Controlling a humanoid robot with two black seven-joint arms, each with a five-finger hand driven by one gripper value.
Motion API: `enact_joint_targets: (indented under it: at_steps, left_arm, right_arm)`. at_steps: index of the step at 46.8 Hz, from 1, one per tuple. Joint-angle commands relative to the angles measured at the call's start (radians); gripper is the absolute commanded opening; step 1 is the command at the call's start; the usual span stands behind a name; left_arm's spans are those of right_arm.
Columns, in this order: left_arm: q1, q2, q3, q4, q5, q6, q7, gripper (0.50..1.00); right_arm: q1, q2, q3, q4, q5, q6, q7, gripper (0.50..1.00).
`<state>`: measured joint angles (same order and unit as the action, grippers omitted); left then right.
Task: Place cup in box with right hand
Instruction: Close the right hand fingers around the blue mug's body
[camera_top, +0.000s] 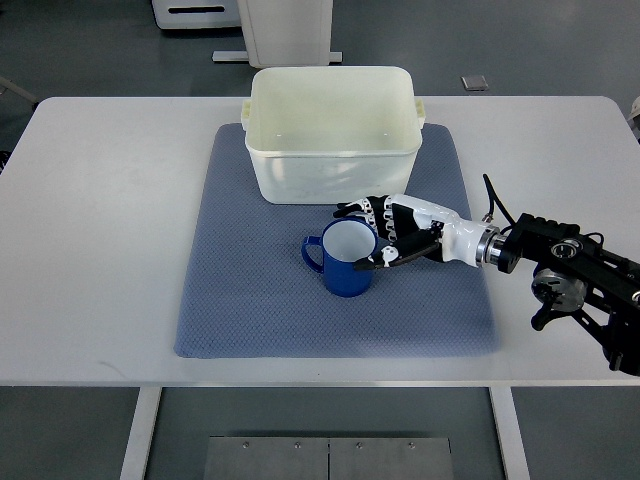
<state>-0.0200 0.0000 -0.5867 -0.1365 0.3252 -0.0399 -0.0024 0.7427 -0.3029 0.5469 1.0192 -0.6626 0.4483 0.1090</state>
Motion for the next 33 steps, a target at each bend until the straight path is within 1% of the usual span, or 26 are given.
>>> enact_joint_targets:
  at_steps: [1,22,33]
  left_arm:
    - [0.0,0.0,-0.001,0.0,0.0,0.0,0.001,1.0]
    - [0.0,0.0,-0.001,0.0,0.0,0.0,-0.001,1.0]
    - [0.0,0.0,-0.001,0.0,0.0,0.0,-0.001,1.0]
  right_arm:
    - [0.0,0.005,-0.001,-0.001,0.0,0.0,0.0,0.972]
    - [-0.023,0.034,-0.004,-0.018,-0.011,-0.005,0.0,0.972]
    - [-0.026,0.057,-0.012,-0.044,-0.015,-0.005,0.0,0.972]
